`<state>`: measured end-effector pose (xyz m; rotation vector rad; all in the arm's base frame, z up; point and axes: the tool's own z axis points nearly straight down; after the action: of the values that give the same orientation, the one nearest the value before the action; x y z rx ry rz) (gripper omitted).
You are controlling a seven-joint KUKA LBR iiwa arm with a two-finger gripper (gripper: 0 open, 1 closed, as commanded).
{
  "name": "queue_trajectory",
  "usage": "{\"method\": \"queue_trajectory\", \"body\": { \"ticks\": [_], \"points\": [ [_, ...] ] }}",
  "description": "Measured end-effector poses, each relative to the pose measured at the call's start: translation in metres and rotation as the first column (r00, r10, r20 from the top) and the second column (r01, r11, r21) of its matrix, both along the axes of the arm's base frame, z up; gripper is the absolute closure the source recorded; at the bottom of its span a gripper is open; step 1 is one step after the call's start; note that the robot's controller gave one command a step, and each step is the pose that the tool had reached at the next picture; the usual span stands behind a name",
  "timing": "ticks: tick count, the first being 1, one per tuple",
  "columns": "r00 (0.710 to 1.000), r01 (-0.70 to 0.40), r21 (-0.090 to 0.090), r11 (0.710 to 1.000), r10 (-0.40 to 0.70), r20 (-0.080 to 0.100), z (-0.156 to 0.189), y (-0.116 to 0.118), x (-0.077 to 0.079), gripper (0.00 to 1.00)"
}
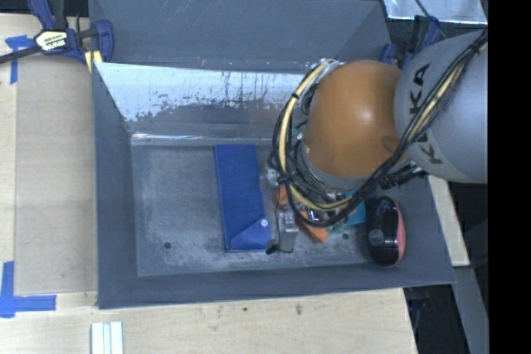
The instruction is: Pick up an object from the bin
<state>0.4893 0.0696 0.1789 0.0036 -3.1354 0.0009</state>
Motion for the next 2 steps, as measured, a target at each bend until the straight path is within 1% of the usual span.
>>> {"method": "queue_trajectory", "body": {
  "ticks": [1,2],
  "points": [
    [1.000,0.003,0.001,1.000,-0.003,0.009,0.005,0.000,0.002,0.00],
    [0.998,-0.062,0.001,0.998,0.062,0.013,-0.072,0.010,0.013,0.00]
  ]
}}
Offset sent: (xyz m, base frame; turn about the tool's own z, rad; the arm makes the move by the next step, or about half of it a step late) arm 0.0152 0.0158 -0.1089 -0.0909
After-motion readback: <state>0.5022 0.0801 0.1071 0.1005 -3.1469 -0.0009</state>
